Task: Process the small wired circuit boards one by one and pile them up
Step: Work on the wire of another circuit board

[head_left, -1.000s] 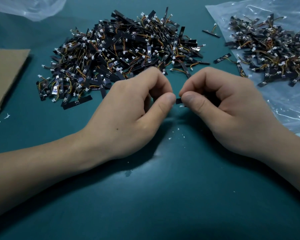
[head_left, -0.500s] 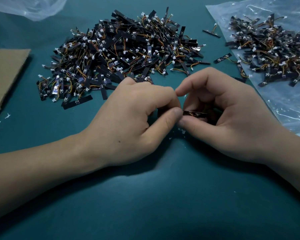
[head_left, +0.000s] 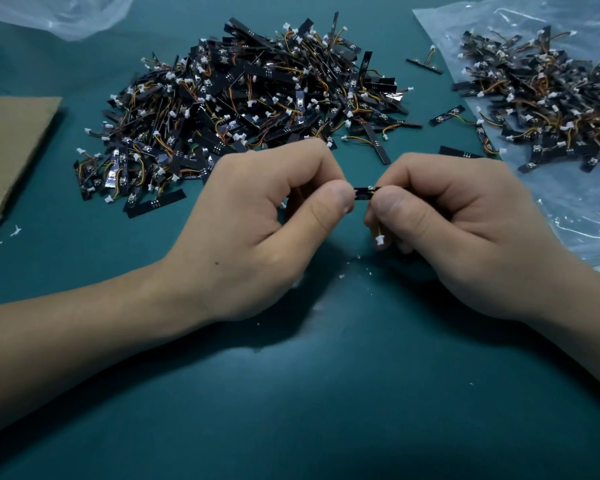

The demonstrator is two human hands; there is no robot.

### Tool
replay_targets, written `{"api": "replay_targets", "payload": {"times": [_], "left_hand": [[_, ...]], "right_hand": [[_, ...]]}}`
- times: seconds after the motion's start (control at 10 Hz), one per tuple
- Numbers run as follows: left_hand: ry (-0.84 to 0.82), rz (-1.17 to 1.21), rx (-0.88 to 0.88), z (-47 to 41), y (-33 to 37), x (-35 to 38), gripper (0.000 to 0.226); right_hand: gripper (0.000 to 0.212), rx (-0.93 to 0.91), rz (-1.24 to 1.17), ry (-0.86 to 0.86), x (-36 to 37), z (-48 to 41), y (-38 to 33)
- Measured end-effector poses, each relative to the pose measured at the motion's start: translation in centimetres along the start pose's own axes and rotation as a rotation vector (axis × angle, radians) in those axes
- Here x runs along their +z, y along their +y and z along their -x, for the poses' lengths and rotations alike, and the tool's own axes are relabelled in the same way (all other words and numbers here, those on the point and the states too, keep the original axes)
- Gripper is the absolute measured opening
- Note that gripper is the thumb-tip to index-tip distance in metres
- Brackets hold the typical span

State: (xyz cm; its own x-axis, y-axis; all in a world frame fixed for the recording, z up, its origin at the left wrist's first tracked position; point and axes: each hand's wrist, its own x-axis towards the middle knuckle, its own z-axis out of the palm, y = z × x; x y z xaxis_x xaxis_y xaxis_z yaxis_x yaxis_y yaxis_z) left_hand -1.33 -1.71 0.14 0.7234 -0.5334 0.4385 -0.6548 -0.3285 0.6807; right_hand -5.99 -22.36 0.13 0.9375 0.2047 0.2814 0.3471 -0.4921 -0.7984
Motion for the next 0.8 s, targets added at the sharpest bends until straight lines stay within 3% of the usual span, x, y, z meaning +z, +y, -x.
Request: {"api": "replay_targets", "payload": {"times": [0.2, 0.3, 0.4, 0.7, 0.8], "left_hand": [[-0.073, -0.112, 0.045, -0.12, 0.13, 0.01, 0.026], [-0.032, -0.139, 0.086, 0.02, 0.19, -0.02, 0.026], [0.013, -0.127, 0.105, 0.05, 0.29, -0.05, 0.026], [-0.073, -0.153, 0.128, 0.09, 0.75, -0.07, 0.019], [-0.088, -0.131, 0.122, 0.12, 0.95, 0.08, 0.022]], "right_hand": [[0.024, -0.047, 0.034, 0.009, -0.14, 0.16, -0.16], [0.027, -0.037, -0.021, -0.042, -0.38, 0.13, -0.23], [0.03, -0.042, -0.006, -0.047, -0.5, 0.12, -0.26], [0.03, -0.06, 0.02, -0.022, -0.52, 0.25, -0.42], [0.03, -0.063, -0.019, -0.09, -0.63, 0.36, -0.11]]}}
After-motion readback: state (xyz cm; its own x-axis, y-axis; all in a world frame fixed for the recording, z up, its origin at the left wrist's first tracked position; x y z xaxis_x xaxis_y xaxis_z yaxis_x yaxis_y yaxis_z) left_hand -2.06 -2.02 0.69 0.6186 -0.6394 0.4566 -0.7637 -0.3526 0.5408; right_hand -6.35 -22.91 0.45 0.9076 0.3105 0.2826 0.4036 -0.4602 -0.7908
